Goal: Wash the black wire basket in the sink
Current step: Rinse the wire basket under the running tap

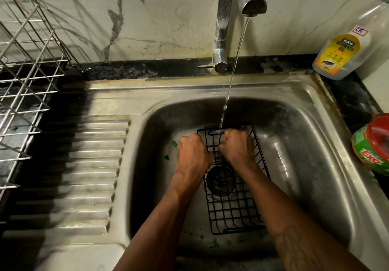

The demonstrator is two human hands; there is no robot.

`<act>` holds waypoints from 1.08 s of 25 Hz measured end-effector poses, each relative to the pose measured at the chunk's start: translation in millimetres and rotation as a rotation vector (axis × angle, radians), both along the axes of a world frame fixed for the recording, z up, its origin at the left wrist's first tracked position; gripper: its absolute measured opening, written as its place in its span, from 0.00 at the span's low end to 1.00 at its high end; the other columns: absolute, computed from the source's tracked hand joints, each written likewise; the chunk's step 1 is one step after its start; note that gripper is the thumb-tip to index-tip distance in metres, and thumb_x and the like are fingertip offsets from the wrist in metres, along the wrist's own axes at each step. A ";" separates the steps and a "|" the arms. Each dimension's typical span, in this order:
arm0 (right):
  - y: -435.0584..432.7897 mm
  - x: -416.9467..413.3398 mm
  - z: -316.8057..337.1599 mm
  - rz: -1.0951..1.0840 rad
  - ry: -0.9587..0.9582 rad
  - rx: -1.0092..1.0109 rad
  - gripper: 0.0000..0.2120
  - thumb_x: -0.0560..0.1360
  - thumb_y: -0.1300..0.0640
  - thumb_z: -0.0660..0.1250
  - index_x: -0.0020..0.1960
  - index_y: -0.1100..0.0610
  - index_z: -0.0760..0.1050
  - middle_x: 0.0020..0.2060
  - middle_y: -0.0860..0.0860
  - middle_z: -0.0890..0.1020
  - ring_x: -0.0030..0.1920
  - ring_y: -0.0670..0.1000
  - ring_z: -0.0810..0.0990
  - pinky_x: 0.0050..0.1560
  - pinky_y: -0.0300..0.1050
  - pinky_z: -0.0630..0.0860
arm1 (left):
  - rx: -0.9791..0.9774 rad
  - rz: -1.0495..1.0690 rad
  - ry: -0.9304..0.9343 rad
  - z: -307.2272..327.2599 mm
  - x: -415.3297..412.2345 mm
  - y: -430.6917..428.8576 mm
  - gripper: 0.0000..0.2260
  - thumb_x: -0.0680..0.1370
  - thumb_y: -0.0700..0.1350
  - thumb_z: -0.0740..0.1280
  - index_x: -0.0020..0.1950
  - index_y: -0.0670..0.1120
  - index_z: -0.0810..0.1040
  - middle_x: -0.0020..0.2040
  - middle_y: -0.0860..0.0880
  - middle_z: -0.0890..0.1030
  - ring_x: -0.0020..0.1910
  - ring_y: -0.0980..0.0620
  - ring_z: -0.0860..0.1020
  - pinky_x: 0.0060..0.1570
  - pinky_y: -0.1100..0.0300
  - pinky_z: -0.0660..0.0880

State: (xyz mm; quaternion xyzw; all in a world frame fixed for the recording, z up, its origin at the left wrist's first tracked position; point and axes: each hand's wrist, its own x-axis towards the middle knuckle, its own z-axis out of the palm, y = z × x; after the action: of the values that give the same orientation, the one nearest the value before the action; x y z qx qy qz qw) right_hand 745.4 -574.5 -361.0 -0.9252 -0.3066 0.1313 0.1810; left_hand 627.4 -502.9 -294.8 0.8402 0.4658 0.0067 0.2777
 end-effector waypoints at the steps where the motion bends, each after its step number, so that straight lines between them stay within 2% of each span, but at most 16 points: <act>1: 4.6 -5.6 1.2 0.107 -0.062 -0.053 0.02 0.75 0.57 0.72 0.47 0.53 0.79 0.38 0.48 0.79 0.39 0.47 0.80 0.40 0.40 0.77 | 0.001 -0.006 0.004 1.4 -0.2 1.0 0.16 0.75 0.41 0.73 0.33 0.45 0.68 0.32 0.49 0.72 0.29 0.55 0.70 0.28 0.62 0.72; 3: 14.5 -13.8 4.8 0.318 -0.073 -0.025 0.04 0.74 0.55 0.72 0.48 0.51 0.78 0.41 0.49 0.81 0.42 0.50 0.81 0.43 0.43 0.77 | -0.013 -0.019 0.015 2.3 -1.3 2.8 0.16 0.77 0.45 0.73 0.35 0.45 0.69 0.32 0.51 0.71 0.29 0.57 0.70 0.28 0.66 0.71; 5: 18.3 -14.5 9.1 0.394 -0.119 0.007 0.05 0.73 0.54 0.72 0.48 0.48 0.80 0.43 0.49 0.84 0.44 0.52 0.82 0.49 0.47 0.78 | -0.031 -0.007 -0.005 1.4 -2.1 3.5 0.15 0.77 0.46 0.74 0.36 0.46 0.70 0.33 0.52 0.72 0.29 0.57 0.71 0.27 0.68 0.69; 8: 8.2 -4.0 11.1 0.201 -0.263 0.155 0.08 0.75 0.58 0.67 0.50 0.51 0.83 0.43 0.49 0.85 0.45 0.52 0.80 0.48 0.46 0.76 | -0.012 0.014 -0.010 -3.0 -4.9 7.0 0.12 0.74 0.43 0.74 0.36 0.44 0.73 0.35 0.47 0.78 0.34 0.50 0.78 0.33 0.57 0.79; 10: 0.9 2.0 11.8 0.147 -0.314 0.282 0.10 0.74 0.62 0.67 0.51 0.55 0.84 0.45 0.51 0.85 0.47 0.53 0.80 0.46 0.46 0.78 | -0.002 0.015 -0.024 -4.6 -7.1 9.3 0.05 0.73 0.40 0.71 0.46 0.42 0.77 0.39 0.46 0.79 0.39 0.46 0.81 0.41 0.52 0.83; 11: -0.1 2.6 11.6 0.143 -0.366 0.308 0.10 0.74 0.63 0.68 0.52 0.56 0.84 0.46 0.52 0.85 0.48 0.54 0.79 0.47 0.48 0.77 | 0.004 0.022 -0.044 -7.6 -7.5 9.8 0.14 0.73 0.39 0.70 0.58 0.42 0.76 0.41 0.45 0.80 0.41 0.44 0.81 0.44 0.49 0.84; 12: 0.4 2.0 13.5 0.116 -0.414 0.302 0.11 0.73 0.62 0.69 0.54 0.55 0.83 0.48 0.52 0.83 0.51 0.55 0.79 0.50 0.51 0.76 | 0.000 -0.003 -0.066 -9.1 -7.6 9.9 0.27 0.72 0.40 0.69 0.70 0.44 0.71 0.42 0.45 0.81 0.42 0.43 0.82 0.45 0.48 0.84; 13: 2.1 0.1 15.4 0.069 -0.435 0.245 0.14 0.72 0.60 0.71 0.58 0.54 0.81 0.52 0.52 0.82 0.54 0.56 0.77 0.53 0.54 0.74 | -0.002 -0.035 -0.066 -9.4 -8.6 9.7 0.36 0.71 0.40 0.69 0.78 0.48 0.63 0.43 0.45 0.81 0.42 0.43 0.82 0.45 0.48 0.83; 14: 3.2 -1.7 17.2 0.027 -0.429 0.155 0.19 0.71 0.58 0.72 0.62 0.52 0.79 0.57 0.51 0.79 0.59 0.57 0.75 0.56 0.57 0.73 | 0.029 -0.077 -0.020 -8.0 -9.1 8.7 0.40 0.71 0.42 0.69 0.82 0.53 0.58 0.44 0.45 0.82 0.43 0.43 0.82 0.46 0.48 0.83; 16: 3.3 -1.6 13.7 0.021 -0.357 0.000 0.27 0.69 0.57 0.74 0.68 0.49 0.76 0.65 0.50 0.76 0.66 0.57 0.71 0.62 0.60 0.72 | 0.139 -0.141 0.095 -2.8 -10.5 9.9 0.38 0.72 0.48 0.69 0.82 0.56 0.60 0.57 0.45 0.82 0.52 0.41 0.81 0.50 0.47 0.82; 17: 2.8 0.7 9.7 0.057 -0.319 -0.011 0.29 0.69 0.60 0.73 0.69 0.49 0.76 0.66 0.49 0.76 0.67 0.57 0.71 0.65 0.58 0.72 | 0.184 -0.154 0.112 -1.2 -10.8 11.2 0.35 0.72 0.50 0.68 0.80 0.57 0.64 0.64 0.47 0.79 0.59 0.40 0.79 0.54 0.45 0.81; 19: 4.1 6.1 3.7 0.168 -0.261 0.121 0.26 0.68 0.64 0.70 0.66 0.52 0.79 0.64 0.50 0.80 0.65 0.55 0.76 0.65 0.52 0.75 | 0.230 -0.177 0.097 1.2 -10.7 11.1 0.28 0.73 0.52 0.68 0.74 0.56 0.72 0.71 0.50 0.76 0.65 0.40 0.75 0.59 0.44 0.78; 21: 10.2 4.1 -0.7 0.348 -0.225 0.313 0.21 0.69 0.65 0.70 0.61 0.56 0.83 0.59 0.54 0.84 0.59 0.56 0.81 0.64 0.49 0.77 | 0.235 -0.203 0.008 -3.7 -8.0 8.4 0.18 0.75 0.54 0.66 0.64 0.54 0.79 0.61 0.50 0.82 0.56 0.43 0.81 0.53 0.49 0.80; 23: 17.9 -2.8 1.7 0.461 -0.142 0.466 0.18 0.70 0.65 0.71 0.60 0.60 0.84 0.59 0.56 0.84 0.58 0.55 0.83 0.65 0.48 0.77 | 0.187 -0.168 -0.015 -6.0 -6.7 6.2 0.11 0.77 0.53 0.62 0.54 0.51 0.80 0.47 0.48 0.84 0.44 0.44 0.82 0.44 0.52 0.80; 25: 16.8 -7.4 10.7 0.424 -0.036 0.500 0.19 0.75 0.65 0.68 0.65 0.58 0.81 0.64 0.55 0.82 0.63 0.51 0.81 0.67 0.44 0.75 | 0.145 -0.146 0.007 -7.6 -8.9 7.4 0.11 0.78 0.52 0.60 0.54 0.51 0.79 0.45 0.46 0.83 0.42 0.42 0.82 0.44 0.49 0.82; 27: 8.8 -6.0 19.8 0.376 -0.047 0.432 0.19 0.79 0.62 0.64 0.69 0.53 0.78 0.63 0.52 0.82 0.61 0.50 0.82 0.63 0.44 0.78 | 0.117 -0.135 0.062 -5.3 -10.8 5.3 0.09 0.80 0.45 0.60 0.56 0.48 0.79 0.48 0.44 0.82 0.45 0.42 0.81 0.46 0.48 0.81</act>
State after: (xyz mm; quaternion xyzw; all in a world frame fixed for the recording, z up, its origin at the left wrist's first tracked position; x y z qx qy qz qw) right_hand 739.4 -565.7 -341.2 -0.7948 -0.4978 0.0727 0.3394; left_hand 616.6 -497.6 -300.2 0.8842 0.4153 -0.0110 0.2136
